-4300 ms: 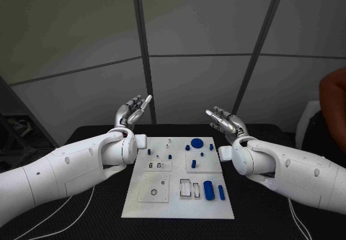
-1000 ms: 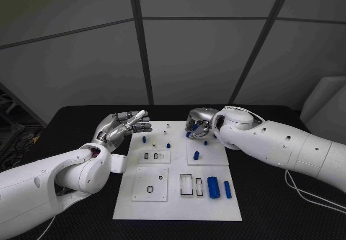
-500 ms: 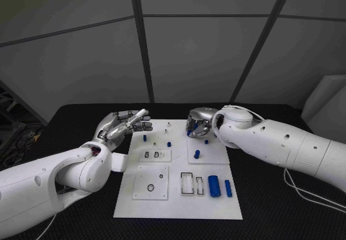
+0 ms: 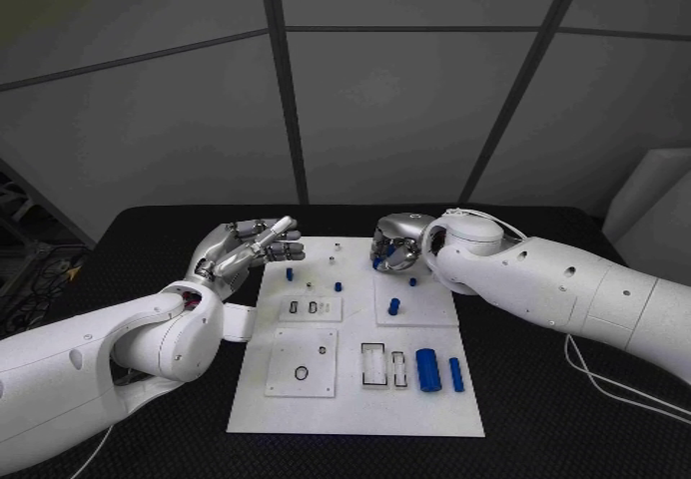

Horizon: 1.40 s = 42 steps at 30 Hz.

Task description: Assemble the parts on the task board

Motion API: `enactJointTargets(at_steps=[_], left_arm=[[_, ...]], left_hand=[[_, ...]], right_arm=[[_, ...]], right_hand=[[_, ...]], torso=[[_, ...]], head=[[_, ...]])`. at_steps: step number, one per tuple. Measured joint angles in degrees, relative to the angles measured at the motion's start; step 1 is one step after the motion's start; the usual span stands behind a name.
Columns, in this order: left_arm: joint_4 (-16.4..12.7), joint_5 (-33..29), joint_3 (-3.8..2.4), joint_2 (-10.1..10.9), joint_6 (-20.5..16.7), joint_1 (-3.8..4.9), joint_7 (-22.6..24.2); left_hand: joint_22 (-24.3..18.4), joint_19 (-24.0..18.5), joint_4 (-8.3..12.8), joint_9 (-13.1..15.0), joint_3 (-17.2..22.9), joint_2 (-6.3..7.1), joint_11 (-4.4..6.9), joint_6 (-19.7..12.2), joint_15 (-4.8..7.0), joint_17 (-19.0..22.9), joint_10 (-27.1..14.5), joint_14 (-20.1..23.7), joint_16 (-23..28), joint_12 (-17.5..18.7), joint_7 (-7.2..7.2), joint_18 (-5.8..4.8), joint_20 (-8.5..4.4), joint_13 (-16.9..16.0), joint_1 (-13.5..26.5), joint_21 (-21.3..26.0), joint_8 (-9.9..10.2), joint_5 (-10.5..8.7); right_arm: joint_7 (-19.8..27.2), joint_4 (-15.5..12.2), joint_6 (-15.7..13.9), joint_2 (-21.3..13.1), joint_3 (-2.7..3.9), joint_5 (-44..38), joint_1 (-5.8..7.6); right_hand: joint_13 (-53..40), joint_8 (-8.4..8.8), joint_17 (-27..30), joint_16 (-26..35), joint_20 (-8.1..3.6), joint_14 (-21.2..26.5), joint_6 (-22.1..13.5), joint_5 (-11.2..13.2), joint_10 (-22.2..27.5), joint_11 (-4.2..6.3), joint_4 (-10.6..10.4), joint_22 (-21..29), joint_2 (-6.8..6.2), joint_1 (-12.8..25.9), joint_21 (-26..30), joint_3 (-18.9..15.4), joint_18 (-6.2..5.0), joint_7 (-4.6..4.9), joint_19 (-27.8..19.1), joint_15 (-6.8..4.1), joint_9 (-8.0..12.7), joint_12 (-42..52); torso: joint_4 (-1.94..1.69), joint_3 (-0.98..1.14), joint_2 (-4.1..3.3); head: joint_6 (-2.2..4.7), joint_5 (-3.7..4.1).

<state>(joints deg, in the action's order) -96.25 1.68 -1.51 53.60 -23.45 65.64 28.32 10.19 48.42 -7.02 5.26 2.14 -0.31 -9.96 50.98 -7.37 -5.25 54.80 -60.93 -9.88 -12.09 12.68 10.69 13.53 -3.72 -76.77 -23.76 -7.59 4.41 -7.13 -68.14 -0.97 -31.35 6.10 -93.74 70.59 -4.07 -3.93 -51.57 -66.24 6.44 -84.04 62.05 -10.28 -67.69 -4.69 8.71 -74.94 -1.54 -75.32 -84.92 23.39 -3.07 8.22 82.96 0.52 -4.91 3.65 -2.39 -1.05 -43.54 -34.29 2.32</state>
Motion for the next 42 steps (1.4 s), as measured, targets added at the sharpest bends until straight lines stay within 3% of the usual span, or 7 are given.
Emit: enactJointTargets(at_steps=[8,15,25,42], left_arm=[[0.0,0.0,0.00,0.2,0.0,0.01,-0.1],[-0.1,0.0,0.00,0.4,0.0,0.01,-0.1],[-0.2,0.0,-0.01,0.3,0.1,0.02,-0.2],[-0.3,0.0,-0.01,0.2,0.1,0.08,-0.3]], left_hand=[[0.0,0.0,0.0,0.0,0.0,0.00,0.00,0.0,0.00,0.0,0.0,0.0,0.0,0.2,0.00,0.00,0.00,0.0,0.0,0.0,0.2,0.00],[0.0,0.0,0.0,0.0,0.0,0.00,0.00,0.0,0.00,0.0,0.0,0.0,0.0,0.2,0.00,0.00,0.00,0.0,0.0,0.0,0.2,0.00],[0.0,0.0,0.0,0.0,0.0,0.00,0.00,0.0,0.00,0.0,0.0,0.0,0.2,0.2,0.00,0.00,0.00,0.0,0.0,0.0,0.2,0.00],[0.0,0.0,0.0,0.0,0.0,0.00,0.00,0.0,0.00,0.0,0.0,0.0,0.2,0.2,0.00,0.00,0.00,0.0,0.0,0.0,0.2,0.00]], right_arm=[[0.2,-1.6,-1.9,-1.1,-0.09,0.0,-0.07],[0.5,-2.3,-6.8,-1.1,-0.07,0.0,-0.07],[1.3,2.6,-11.4,3.9,-0.05,0.0,0.18],[2.6,8.9,-13.9,9.6,-0.06,0.2,0.23]], right_hand=[[0.0,-0.12,-0.2,-0.4,-0.20,0.0,0.2,-0.2,-0.3,-0.11,0.2,0.0,0.08,-0.1,-0.2,0.2,0.00,-0.19,0.2,0.00,-0.1,0.0],[0.0,-0.19,-0.2,-0.4,-0.20,0.2,0.8,-0.2,-0.5,0.09,0.2,0.0,-0.04,0.0,-0.2,0.2,-0.01,-0.24,0.2,-0.22,-0.3,0.0],[0.0,-0.19,-0.1,-0.4,-0.20,0.2,0.8,-0.2,-0.5,0.09,0.2,0.0,-0.26,0.2,-0.2,0.2,-0.01,-0.25,0.2,-0.22,-0.4,0.0],[0.0,-0.17,-0.1,-0.4,-0.20,0.2,0.8,-0.2,-0.5,0.09,0.2,0.0,-0.48,0.5,-0.2,0.2,-0.02,-0.24,0.2,-0.21,-0.3,0.0]], torso=[[0.03,-0.01,-0.01],[0.04,-0.03,-0.03],[-0.09,-0.03,-0.19],[-0.13,-0.03,-0.39]], head=[[0.10,-0.18],[0.49,-0.36],[0.69,-0.53],[0.57,-0.85]])
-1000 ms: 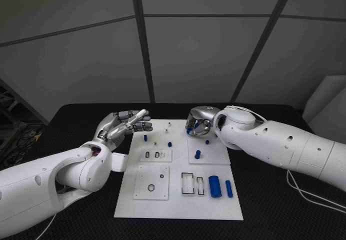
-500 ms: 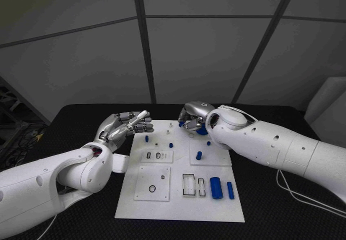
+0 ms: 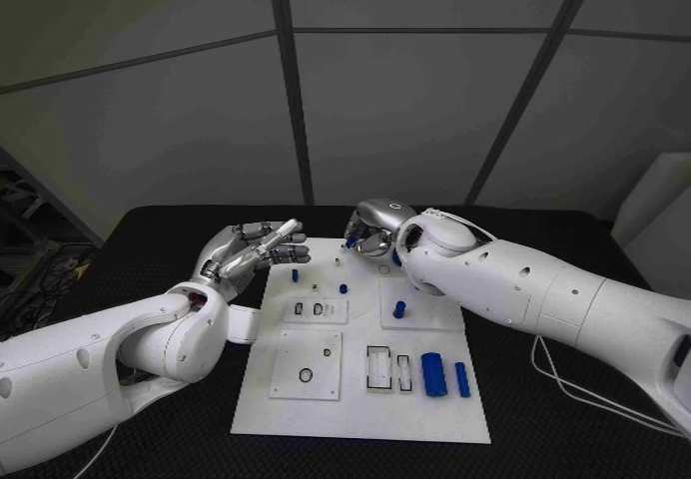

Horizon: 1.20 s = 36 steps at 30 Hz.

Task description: Assemble the parts on the task board

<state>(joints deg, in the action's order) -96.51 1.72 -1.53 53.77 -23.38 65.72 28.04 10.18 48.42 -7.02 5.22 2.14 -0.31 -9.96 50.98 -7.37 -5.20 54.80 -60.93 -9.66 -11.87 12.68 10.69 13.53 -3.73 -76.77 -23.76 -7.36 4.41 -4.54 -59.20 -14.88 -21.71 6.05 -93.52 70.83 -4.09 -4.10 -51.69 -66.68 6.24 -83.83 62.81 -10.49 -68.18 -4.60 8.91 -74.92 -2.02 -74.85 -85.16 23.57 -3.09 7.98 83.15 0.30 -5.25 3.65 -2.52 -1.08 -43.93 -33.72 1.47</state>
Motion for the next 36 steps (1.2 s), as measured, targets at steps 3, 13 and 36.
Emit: enactJointTargets(at_steps=[3,13,36], left_arm=[[0.0,0.0,0.00,0.0,0.0,0.01,0.0],[-0.3,0.0,-0.02,0.0,0.0,0.08,0.0],[-0.4,0.0,-0.03,-0.1,0.0,0.19,-0.2]], left_hand=[[0.0,0.0,0.0,0.0,0.0,0.00,0.00,0.0,0.00,0.0,0.0,0.0,0.0,0.0,0.00,0.00,0.00,0.0,0.0,0.0,0.0,0.00],[0.0,0.0,0.0,0.0,0.0,0.00,0.00,0.0,0.00,0.0,0.0,0.0,0.0,0.2,0.00,0.00,0.00,0.0,0.0,0.0,0.0,0.00],[0.0,0.0,0.2,0.0,-0.2,0.00,0.00,0.0,0.00,0.0,0.0,0.0,0.0,0.2,0.00,0.00,0.00,0.0,0.0,0.0,0.0,0.00]], right_arm=[[0.1,0.5,-0.1,0.5,0.00,0.0,0.00],[0.4,2.4,-0.1,2.2,-0.01,0.1,0.01],[0.6,6.6,0.8,5.1,-0.01,0.1,0.04]], right_hand=[[0.0,0.00,0.0,0.0,0.00,0.0,0.0,0.0,0.0,0.00,-0.1,0.0,0.00,0.0,0.0,0.1,0.00,0.00,0.0,0.00,0.0,0.0],[0.0,0.02,0.0,0.0,0.00,0.0,0.0,0.0,0.0,0.00,-0.2,0.0,0.00,0.0,0.0,0.2,0.00,0.00,0.0,0.00,0.1,0.0],[0.2,0.13,1.1,0.0,0.02,0.0,0.0,0.0,0.4,-0.42,-0.3,0.0,-0.42,0.4,0.0,0.3,-0.01,0.00,0.0,0.00,0.1,0.0]], torso=[[0.00,0.00,-0.01],[0.03,0.00,-0.05],[0.10,-0.01,-0.05]], head=[[-0.07,-0.05],[-0.10,-0.17],[-0.22,-0.44]])
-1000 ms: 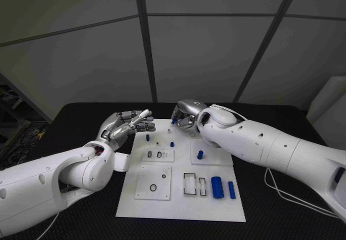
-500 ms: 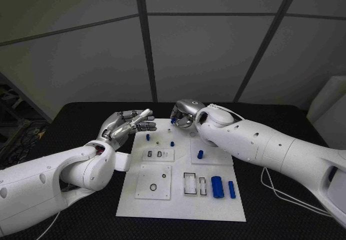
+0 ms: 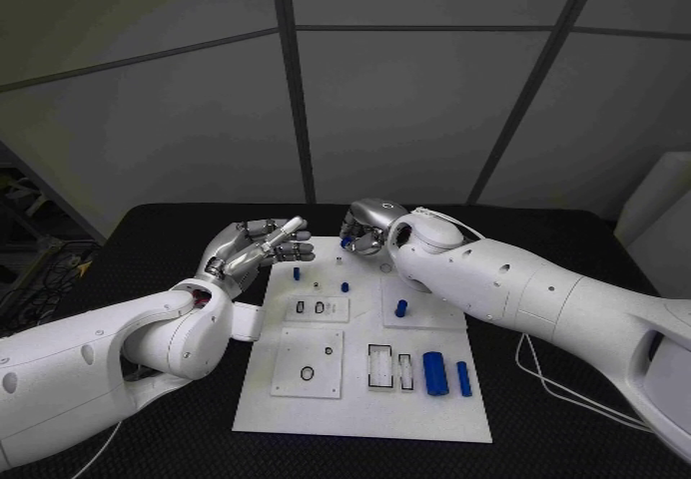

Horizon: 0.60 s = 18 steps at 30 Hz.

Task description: Assemble the parts on the task board

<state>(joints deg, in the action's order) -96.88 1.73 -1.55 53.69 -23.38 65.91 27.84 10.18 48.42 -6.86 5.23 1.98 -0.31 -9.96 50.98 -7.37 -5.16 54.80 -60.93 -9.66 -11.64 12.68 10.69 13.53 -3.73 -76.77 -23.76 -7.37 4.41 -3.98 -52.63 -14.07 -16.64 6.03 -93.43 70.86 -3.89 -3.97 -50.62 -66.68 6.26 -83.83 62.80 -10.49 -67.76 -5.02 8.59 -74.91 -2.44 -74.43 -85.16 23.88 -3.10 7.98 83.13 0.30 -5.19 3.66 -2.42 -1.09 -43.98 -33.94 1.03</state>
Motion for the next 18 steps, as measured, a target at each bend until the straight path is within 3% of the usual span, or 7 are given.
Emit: enactJointTargets(at_steps=[8,11,15,18], left_arm=[[0.0,0.0,0.00,0.0,0.0,0.04,-0.1],[0.0,0.0,0.00,0.0,0.0,0.06,-0.1],[0.0,0.0,0.00,0.0,0.0,0.07,-0.1],[0.0,0.0,0.00,0.0,0.0,0.09,-0.1]], left_hand=[[0.0,0.0,0.0,0.0,0.0,0.00,0.00,0.0,0.00,0.0,0.0,0.0,0.0,0.0,0.00,0.00,0.00,0.0,0.0,0.0,0.0,0.00],[0.0,0.0,0.0,0.0,0.0,0.00,0.00,0.0,0.00,0.0,0.0,0.0,0.0,0.0,0.00,-0.01,0.00,0.0,0.0,0.0,0.0,0.00],[0.0,0.0,0.0,0.0,0.0,0.00,0.00,0.0,0.00,0.0,0.0,0.0,0.0,0.0,0.00,0.00,0.00,0.0,0.0,0.0,0.0,0.00],[0.0,0.0,0.0,0.0,0.0,0.00,0.00,0.0,0.00,0.0,0.0,0.0,0.2,0.0,0.00,0.00,0.00,0.0,0.0,0.0,0.2,0.00]], right_arm=[[0.2,0.4,0.8,0.5,0.00,0.0,0.00],[0.3,0.5,1.0,0.6,0.00,0.0,0.01],[0.4,0.9,1.1,0.7,-0.04,0.0,0.01],[0.4,1.0,1.0,0.7,-0.05,0.0,0.00]], right_hand=[[0.1,0.00,0.5,0.0,0.32,0.0,-0.2,0.0,0.6,-0.19,0.0,0.0,-0.41,0.4,0.2,0.0,0.00,0.23,-0.3,0.00,0.0,0.0],[0.3,0.30,1.7,1.0,0.43,0.3,-1.3,0.0,2.4,-0.35,0.0,0.0,-0.89,0.9,1.0,0.3,0.00,0.73,-1.4,0.26,0.0,0.0],[0.3,0.34,6.2,4.1,1.41,1.6,-6.3,0.6,9.3,-1.83,0.4,4.2,-2.53,0.7,3.4,-0.1,0.00,2.05,-4.8,1.57,1.3,0.0],[0.4,0.34,8.6,5.7,2.17,2.2,-10.7,0.9,15.8,-2.90,0.6,6.8,-2.90,0.3,4.8,-1.9,-0.93,2.75,-6.3,2.16,1.6,0.0]], torso=[[0.03,0.00,0.00],[0.05,0.01,-0.01],[0.10,0.00,-0.01],[0.11,0.01,-0.01]], head=[[-0.12,-0.05],[-0.15,-0.08],[-0.20,-0.15],[-0.21,-0.16]])
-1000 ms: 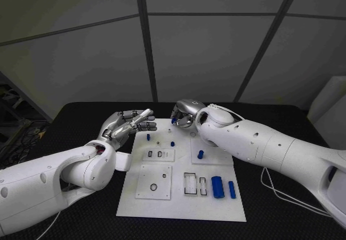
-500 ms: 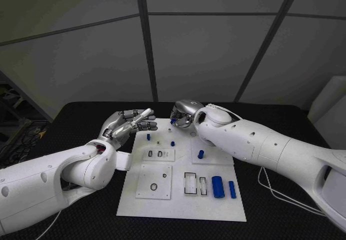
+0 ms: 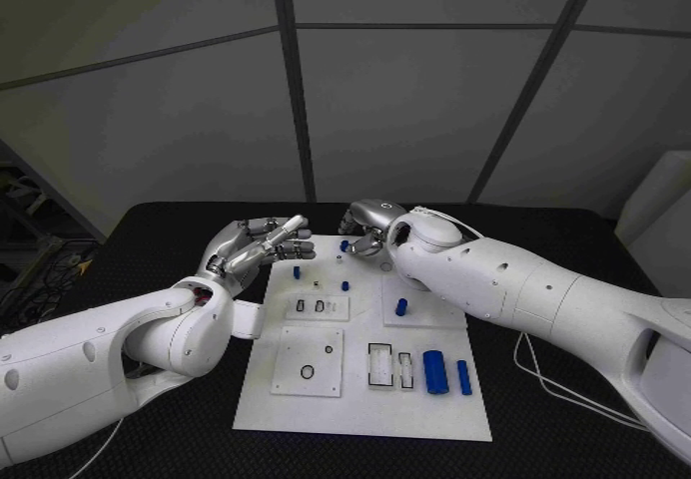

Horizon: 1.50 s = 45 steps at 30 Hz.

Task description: Assemble the parts on the task board

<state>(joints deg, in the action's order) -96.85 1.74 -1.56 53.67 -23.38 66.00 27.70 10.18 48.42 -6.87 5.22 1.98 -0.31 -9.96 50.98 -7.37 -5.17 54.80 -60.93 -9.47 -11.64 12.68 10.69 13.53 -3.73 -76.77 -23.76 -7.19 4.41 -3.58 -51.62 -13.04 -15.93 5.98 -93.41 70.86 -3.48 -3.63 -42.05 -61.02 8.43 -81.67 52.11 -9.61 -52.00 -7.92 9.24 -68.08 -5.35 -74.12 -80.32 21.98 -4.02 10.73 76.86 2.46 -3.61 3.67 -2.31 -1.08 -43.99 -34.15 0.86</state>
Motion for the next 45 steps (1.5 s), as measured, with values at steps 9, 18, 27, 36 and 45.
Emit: enactJointTargets(at_steps=[9,18,27,36,45], left_arm=[[0.0,0.0,0.00,0.4,0.0,0.01,-0.1],[0.9,0.0,-0.01,0.8,0.4,0.02,-0.1],[1.3,0.0,-0.01,1.0,0.8,0.03,-0.2],[1.5,0.0,-0.01,0.7,1.1,0.03,-0.3],[1.7,0.0,-0.01,0.5,1.2,0.02,-0.4]], left_hand=[[0.0,0.0,0.0,0.0,0.0,0.00,0.00,0.0,0.00,0.0,0.0,0.0,0.2,0.0,0.00,0.00,0.00,0.0,0.0,0.0,0.1,0.00],[-0.1,0.0,0.0,0.0,0.0,0.00,0.00,0.0,0.00,0.0,0.0,0.0,0.2,0.2,0.00,0.00,0.00,0.0,0.0,0.0,0.0,0.00],[-0.1,0.0,0.2,0.0,-0.2,0.00,0.00,0.2,0.00,0.0,0.0,0.0,0.2,0.2,-0.21,0.00,0.00,0.0,0.0,0.0,0.0,0.00],[0.0,0.0,0.2,0.0,-0.2,0.00,0.00,0.4,0.00,0.0,0.0,0.0,0.2,0.2,0.00,0.00,0.00,0.0,0.0,0.0,0.0,0.00],[0.0,0.0,0.2,0.0,-0.2,0.00,0.00,0.4,0.00,0.0,0.0,0.0,0.2,0.2,0.00,0.00,0.00,0.0,0.0,0.0,0.0,0.00]], right_arm=[[0.0,-5.3,-1.5,-4.9,-0.02,0.6,-0.03],[-1.7,-17.3,-3.8,-18.0,0.04,7.0,-0.03],[-5.3,-21.1,-0.7,-24.0,0.08,13.0,-0.01],[-8.1,-19.3,2.8,-23.1,0.07,13.5,-0.02],[-10.2,-16.5,3.8,-20.4,0.05,12.1,-0.03]], right_hand=[[-0.9,-0.52,0.6,0.2,0.26,0.0,0.4,0.0,-2.5,0.15,-0.4,0.4,0.16,-0.9,0.3,-2.6,0.00,0.44,-0.3,0.00,-0.4,1.4],[-6.2,-1.19,-7.9,-6.2,-3.44,-2.4,4.5,0.7,-23.3,5.19,-4.5,-6.9,-0.80,3.9,-4.2,-4.5,0.95,-3.30,5.7,-3.83,-1.2,9.3],[-45.7,-0.57,-25.7,-18.2,-5.07,-2.4,4.6,1.1,-28.7,7.49,-14.9,-6.9,-3.30,3.0,-8.2,-14.2,2.75,-4.65,7.1,-5.66,-4.0,46.1],[-65.8,-0.31,-32.6,-22.0,-5.07,-2.2,1.8,0.8,-29.1,6.16,-19.6,-6.9,-3.71,-1.0,-9.2,-16.7,2.74,-4.19,7.1,-5.49,-5.8,64.4],[-70.9,-0.31,-32.9,-22.7,-4.64,-2.4,0.8,0.5,-30.3,5.81,-21.7,-6.9,-3.75,-2.3,-9.5,-17.3,3.64,-3.87,7.1,-5.21,-6.6,69.3]], torso=[[0.16,0.08,0.00],[1.02,0.32,0.38],[1.63,0.56,0.58],[1.58,0.56,0.49],[1.43,0.50,0.48]], head=[[0.18,0.04],[0.74,-0.19],[0.91,0.09],[0.65,0.57],[0.31,0.60]])
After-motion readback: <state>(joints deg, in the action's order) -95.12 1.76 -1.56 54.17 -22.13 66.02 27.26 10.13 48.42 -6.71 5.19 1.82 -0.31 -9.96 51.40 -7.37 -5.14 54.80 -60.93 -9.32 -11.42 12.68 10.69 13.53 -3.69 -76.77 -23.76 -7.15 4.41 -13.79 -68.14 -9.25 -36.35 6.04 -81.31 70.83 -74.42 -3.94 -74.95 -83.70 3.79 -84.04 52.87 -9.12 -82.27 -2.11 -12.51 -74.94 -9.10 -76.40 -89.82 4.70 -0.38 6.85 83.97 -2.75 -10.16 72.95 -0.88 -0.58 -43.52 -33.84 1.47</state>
